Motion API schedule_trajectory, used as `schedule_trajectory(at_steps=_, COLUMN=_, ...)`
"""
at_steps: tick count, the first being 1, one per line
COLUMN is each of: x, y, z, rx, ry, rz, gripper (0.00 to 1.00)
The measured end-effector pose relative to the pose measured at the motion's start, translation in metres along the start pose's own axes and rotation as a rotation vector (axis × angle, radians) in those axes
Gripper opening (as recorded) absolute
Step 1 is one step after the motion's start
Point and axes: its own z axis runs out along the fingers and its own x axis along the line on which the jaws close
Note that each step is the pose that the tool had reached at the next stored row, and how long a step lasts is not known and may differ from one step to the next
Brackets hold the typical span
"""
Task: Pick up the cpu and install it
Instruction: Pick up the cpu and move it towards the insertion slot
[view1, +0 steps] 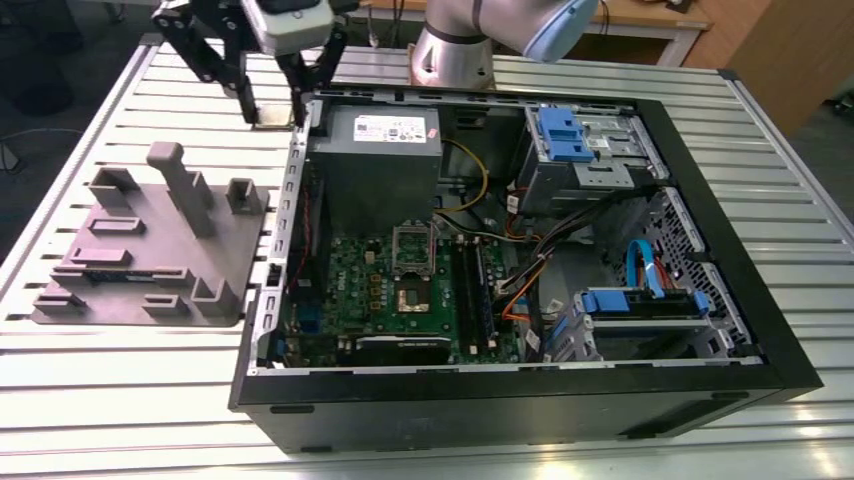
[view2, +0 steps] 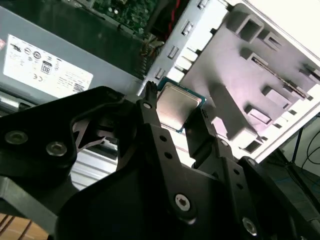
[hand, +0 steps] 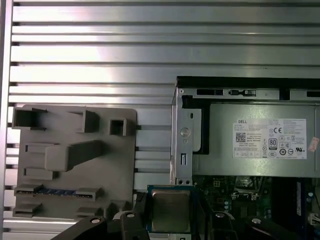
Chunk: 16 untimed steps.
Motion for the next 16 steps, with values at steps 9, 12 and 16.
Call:
schedule_trajectory(at_steps=9, x=-0.0082, y=-0.0284, z=0.0032, rx=0.0000, ry=0.0001, rz=0.000, gripper=0.47)
schedule_trajectory(at_steps=12, x=-0.0206, y=-0.0301, z=0.0053, rx=0.0000, ry=0.0001, rz=0.000, gripper=0.47)
schedule_trajectory(at_steps=16, x=-0.0389, y=-0.0304, z=0.0084, rx=-0.0001, ry=0.0000, rz=0.000, gripper=0.47)
